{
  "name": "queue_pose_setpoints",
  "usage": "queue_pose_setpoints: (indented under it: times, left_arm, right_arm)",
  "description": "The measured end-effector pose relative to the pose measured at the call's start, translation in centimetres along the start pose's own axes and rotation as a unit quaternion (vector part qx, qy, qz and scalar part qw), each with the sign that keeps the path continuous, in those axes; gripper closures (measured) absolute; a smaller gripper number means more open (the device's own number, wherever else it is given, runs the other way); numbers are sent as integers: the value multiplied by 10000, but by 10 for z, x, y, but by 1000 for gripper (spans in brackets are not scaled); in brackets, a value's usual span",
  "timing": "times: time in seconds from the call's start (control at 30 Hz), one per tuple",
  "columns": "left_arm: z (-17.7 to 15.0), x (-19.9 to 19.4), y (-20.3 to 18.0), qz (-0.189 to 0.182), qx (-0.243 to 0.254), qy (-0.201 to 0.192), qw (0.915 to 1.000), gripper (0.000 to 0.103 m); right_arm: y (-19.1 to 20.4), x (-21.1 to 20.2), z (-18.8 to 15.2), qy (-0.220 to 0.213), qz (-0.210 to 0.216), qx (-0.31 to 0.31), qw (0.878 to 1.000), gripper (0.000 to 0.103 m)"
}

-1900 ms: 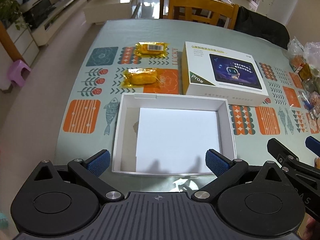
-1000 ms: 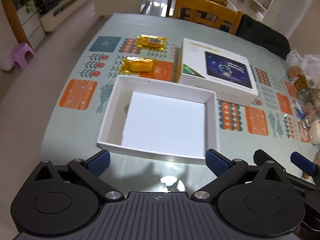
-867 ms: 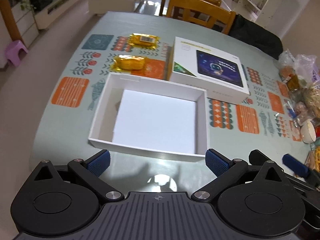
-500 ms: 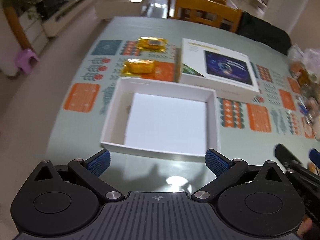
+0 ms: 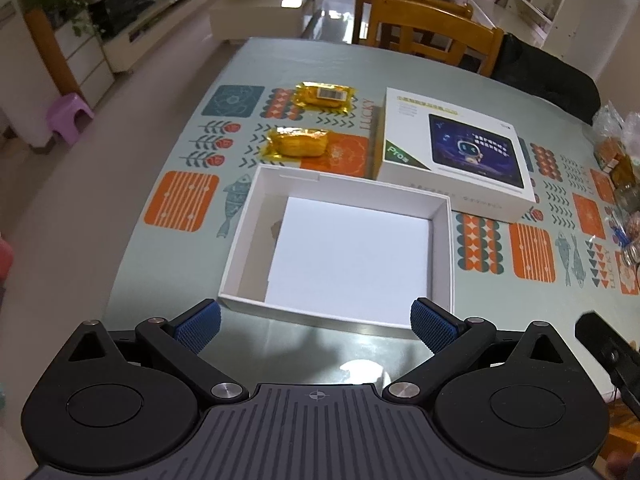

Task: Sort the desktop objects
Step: 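Move the left tool over the open white box toward the snack packs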

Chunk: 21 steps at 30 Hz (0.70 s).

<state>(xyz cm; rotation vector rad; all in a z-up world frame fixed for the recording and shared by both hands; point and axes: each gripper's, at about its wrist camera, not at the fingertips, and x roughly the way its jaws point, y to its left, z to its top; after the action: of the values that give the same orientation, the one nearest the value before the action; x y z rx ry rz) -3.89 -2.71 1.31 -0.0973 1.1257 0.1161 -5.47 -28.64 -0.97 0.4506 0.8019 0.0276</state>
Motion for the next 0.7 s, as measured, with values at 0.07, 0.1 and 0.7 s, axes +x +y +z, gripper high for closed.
queue_pose_setpoints:
  times: [0.07,0.1,0.7]
  left_arm:
    - [1,1,-2,34,6,-18,10000,0]
    - [1,1,-3,53,23,-27,10000,0]
    - [3,15,3,445,117,162,9988,0]
  right_arm:
    - [-2,0,0,20,142,12,9999,0]
    - [-2,-1,0,23,201,-3,9998,0]
    - [25,27,26,-175,-603,-1080,9922,0]
